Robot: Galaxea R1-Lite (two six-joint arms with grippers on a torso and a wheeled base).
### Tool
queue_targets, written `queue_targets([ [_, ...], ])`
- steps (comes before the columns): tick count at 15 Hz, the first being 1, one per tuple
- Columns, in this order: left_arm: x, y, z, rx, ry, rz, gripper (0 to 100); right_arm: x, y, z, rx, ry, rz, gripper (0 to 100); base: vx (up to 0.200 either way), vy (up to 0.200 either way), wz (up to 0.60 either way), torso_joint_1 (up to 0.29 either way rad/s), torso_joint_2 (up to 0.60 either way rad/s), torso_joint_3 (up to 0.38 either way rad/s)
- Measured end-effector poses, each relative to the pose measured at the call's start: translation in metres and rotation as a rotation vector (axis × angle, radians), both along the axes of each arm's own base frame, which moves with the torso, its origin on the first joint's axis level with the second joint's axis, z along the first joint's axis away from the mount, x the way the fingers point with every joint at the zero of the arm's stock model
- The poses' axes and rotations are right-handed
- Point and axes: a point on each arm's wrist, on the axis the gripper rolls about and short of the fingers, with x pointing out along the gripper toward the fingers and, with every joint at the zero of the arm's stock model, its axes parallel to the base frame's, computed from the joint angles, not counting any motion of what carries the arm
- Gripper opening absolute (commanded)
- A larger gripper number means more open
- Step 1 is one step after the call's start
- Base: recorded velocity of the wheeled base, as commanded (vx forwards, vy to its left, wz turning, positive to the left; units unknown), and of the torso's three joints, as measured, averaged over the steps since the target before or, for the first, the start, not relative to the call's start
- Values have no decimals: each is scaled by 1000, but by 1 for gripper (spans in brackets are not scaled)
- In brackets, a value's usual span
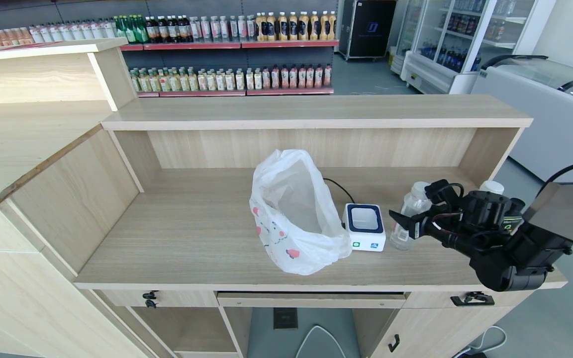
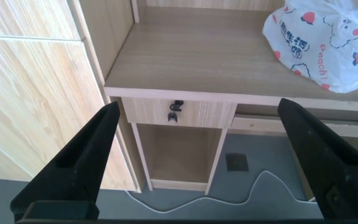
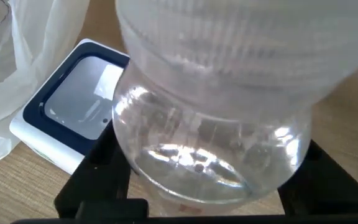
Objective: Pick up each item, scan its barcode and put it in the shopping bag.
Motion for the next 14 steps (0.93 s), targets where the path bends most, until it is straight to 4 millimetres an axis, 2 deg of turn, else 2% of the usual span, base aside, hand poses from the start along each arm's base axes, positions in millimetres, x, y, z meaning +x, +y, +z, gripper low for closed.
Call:
queue_targets([
  [5, 0, 0, 0, 0, 0, 0, 100, -8, -17, 6, 18, 15, -46, 0, 0, 0, 0, 0, 0, 0],
  [8, 0, 0, 0, 0, 0, 0, 100, -16, -20, 25, 114, 26, -66, 0, 0, 0, 0, 0, 0, 0],
  [11, 0, 0, 0, 0, 0, 0, 100, -29, -12, 63, 230, 72, -25, 0, 0, 0, 0, 0, 0, 0],
  [14, 0, 0, 0, 0, 0, 0, 100, -61, 8, 130, 406, 135, 101, 0, 0, 0, 0, 0, 0, 0],
])
